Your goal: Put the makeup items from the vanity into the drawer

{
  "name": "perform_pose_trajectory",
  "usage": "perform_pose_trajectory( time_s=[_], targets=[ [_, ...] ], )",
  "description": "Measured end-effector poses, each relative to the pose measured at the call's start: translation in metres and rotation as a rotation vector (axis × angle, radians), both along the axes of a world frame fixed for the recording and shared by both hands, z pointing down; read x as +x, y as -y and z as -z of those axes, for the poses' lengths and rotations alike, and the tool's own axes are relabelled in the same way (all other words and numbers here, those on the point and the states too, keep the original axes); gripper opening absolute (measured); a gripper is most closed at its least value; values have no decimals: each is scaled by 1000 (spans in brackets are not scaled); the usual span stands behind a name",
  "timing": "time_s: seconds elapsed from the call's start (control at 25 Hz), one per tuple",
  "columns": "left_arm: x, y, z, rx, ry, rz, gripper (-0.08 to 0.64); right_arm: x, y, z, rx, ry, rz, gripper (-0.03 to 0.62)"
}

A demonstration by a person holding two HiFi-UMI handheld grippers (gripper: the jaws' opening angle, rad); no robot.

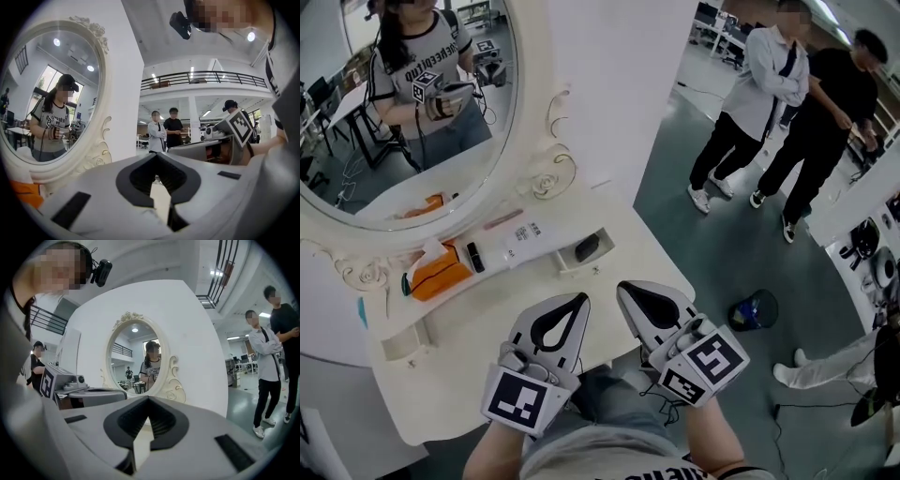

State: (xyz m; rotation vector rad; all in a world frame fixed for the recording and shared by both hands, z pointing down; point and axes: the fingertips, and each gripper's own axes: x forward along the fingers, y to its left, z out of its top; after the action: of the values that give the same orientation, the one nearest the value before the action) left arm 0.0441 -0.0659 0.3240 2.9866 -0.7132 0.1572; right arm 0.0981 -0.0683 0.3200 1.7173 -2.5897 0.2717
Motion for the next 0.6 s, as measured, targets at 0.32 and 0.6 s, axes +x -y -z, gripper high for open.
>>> perform_pose_trajectory(
  time_s=[0.32, 0.6],
  targets=[
    [6, -10, 5, 10, -1, -23, 9, -7, -16, 10, 30, -12, 25, 8],
    [3, -13, 6, 14, 4, -20, 9, -11, -19, 12, 42, -10, 36, 8]
  ],
)
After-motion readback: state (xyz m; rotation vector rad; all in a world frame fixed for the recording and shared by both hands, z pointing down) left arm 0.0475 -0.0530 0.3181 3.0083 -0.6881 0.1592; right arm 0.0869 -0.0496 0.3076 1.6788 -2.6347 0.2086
